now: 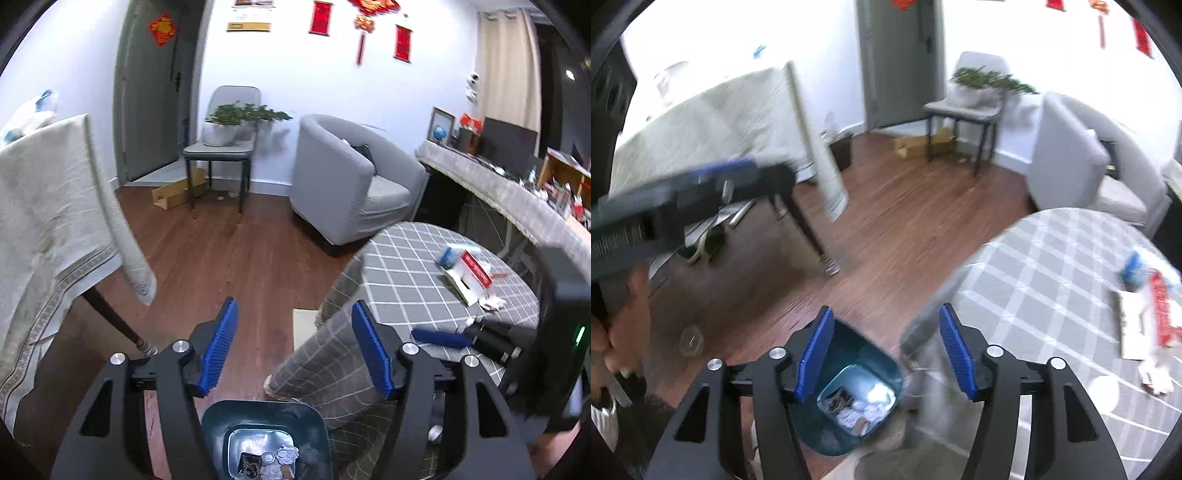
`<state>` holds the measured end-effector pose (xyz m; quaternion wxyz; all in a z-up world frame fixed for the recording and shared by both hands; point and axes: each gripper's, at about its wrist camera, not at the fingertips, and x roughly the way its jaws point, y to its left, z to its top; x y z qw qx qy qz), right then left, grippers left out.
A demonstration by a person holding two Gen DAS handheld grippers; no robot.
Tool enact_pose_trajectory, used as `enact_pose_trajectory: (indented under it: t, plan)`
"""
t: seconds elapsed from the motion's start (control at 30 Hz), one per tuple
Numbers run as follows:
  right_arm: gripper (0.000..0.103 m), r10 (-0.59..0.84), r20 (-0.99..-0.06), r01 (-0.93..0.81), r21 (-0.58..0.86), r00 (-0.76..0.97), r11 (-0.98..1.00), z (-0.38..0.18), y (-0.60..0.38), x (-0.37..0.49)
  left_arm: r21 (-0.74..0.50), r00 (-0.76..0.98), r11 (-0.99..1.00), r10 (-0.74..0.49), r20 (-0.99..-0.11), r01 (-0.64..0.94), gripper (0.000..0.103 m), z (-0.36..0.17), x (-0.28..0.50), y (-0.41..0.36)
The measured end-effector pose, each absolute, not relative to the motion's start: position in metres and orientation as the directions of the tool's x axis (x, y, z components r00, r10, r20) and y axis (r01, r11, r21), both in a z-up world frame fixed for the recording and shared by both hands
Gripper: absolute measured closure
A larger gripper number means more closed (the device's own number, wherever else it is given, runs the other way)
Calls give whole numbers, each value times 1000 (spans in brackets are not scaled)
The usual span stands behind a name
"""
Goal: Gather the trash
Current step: 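Move both grippers back from the bin to the table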
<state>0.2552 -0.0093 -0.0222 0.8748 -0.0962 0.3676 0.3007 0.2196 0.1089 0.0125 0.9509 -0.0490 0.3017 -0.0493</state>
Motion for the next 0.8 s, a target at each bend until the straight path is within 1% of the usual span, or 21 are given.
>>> enact_pose_trajectory:
  t: [0.2, 0.27, 0.47, 0.63, 0.8]
  plan:
    - [39, 423, -672, -521, 65, 608, 851, -11, -58, 267, -105, 792, 986, -164, -588, 126, 32, 3, 230, 66]
    - [35, 408, -664, -496, 64, 627, 866, -8, -72, 270, -103, 786, 984, -180, -591, 148, 30, 1, 234, 53]
    - [29, 377, -642, -426, 86, 668, 901, -1, -119, 278, -114, 765, 972, -232, -600, 205, 27, -6, 244, 19]
    - [23, 346, -628, -371, 97, 697, 923, 3, -148, 283, -111, 744, 961, -268, -613, 255, 26, -12, 252, -9]
    - [20, 303, -616, -295, 118, 727, 948, 7, -182, 293, -103, 720, 944, -307, -623, 314, 26, -19, 254, -33]
